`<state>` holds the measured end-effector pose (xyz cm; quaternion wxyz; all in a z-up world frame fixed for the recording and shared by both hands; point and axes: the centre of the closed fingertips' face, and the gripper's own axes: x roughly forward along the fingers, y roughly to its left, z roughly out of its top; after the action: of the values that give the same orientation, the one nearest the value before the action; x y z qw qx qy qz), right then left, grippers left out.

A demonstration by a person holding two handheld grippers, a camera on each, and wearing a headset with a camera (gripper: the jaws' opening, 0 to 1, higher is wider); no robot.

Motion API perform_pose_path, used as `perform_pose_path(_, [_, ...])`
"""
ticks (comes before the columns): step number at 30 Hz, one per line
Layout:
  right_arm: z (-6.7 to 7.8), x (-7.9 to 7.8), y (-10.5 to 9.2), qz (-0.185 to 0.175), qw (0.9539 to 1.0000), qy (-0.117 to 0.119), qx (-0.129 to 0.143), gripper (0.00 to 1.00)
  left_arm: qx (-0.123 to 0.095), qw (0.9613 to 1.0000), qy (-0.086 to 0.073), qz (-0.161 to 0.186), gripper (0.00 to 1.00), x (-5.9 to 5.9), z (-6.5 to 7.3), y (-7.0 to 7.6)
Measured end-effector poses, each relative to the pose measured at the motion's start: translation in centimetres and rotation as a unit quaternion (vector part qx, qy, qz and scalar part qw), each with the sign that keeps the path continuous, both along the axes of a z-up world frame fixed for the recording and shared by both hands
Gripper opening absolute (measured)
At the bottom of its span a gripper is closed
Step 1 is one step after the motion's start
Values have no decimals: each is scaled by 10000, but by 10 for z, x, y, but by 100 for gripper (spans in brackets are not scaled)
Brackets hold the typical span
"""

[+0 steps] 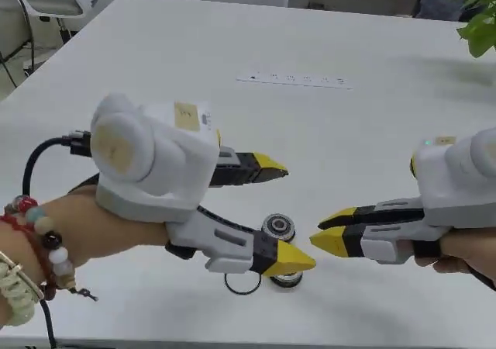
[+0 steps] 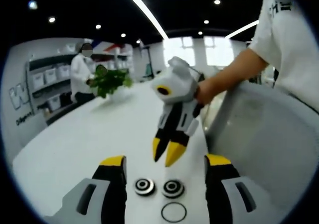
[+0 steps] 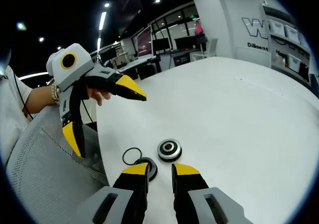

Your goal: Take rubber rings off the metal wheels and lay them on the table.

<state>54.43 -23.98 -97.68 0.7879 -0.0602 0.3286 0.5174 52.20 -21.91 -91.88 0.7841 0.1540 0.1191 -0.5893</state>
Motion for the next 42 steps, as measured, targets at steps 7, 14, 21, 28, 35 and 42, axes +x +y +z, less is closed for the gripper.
perform_pose_path(7, [-6, -4, 2, 73, 9999, 96, -36, 16, 266, 9994, 198, 1, 55, -2, -23, 6])
perform_pose_path(14, [-22, -12, 2, 321, 9988, 250, -259, 16, 443, 9988, 196, 26, 47, 1, -37, 1])
perform_pose_path(21, [-30, -21, 4, 553, 9971, 317, -410, 17, 709, 9973, 179, -54, 37, 3, -56, -2])
perform_pose_path(28, [-38, -26, 4, 715, 9952, 320, -581, 17, 911, 9951, 391, 2, 25, 3, -77, -2])
perform_pose_path(35, [-42, -27, 6, 849, 9939, 201, -676, 22, 855, 9949, 521, 146, 17, 4, -80, 0])
perform_pose_path(42, [-43, -29, 9, 951, 9927, 127, -727, 24, 744, 9952, 625, 104, 12, 0, -80, -3])
